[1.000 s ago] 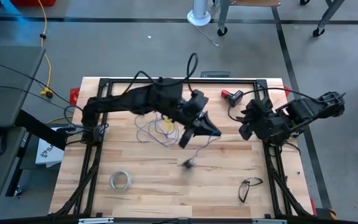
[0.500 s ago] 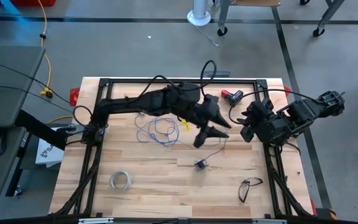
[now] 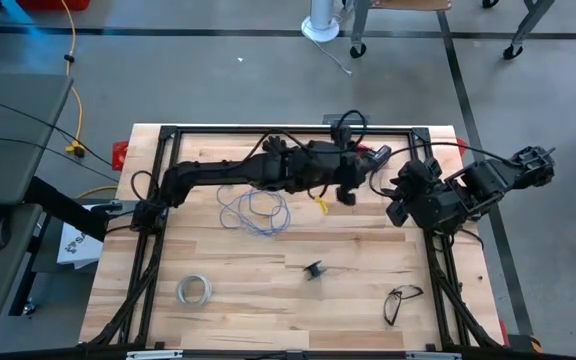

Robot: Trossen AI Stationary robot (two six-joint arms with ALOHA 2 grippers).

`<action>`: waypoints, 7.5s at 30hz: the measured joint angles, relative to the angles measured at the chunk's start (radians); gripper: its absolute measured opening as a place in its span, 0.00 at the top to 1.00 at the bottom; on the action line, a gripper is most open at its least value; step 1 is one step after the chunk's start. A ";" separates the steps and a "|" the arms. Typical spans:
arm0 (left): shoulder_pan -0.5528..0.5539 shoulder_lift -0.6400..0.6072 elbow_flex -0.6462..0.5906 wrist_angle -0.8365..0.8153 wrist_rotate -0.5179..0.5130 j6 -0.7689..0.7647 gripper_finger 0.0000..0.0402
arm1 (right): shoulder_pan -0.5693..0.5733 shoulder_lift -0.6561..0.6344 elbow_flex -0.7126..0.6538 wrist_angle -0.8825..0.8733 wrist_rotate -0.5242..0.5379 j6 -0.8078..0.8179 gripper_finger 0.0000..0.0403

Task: Coil cords
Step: Uncoil the blue wire from the black spool

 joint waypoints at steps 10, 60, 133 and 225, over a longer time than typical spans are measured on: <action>0.051 0.017 -0.001 -0.132 0.153 -0.039 0.53 | -0.001 0.000 0.000 -0.023 0.029 0.007 0.63; -0.075 -0.578 -1.351 -0.514 0.224 -0.628 0.53 | -0.025 0.161 0.000 0.208 -0.168 -0.263 0.63; 0.200 -1.084 -0.810 -0.635 0.362 -0.769 1.00 | -0.425 0.454 -0.366 1.312 -0.602 -0.955 0.63; 0.064 -0.890 -1.463 0.625 0.537 -0.516 0.39 | -0.424 0.417 0.079 1.083 -1.360 -0.855 1.00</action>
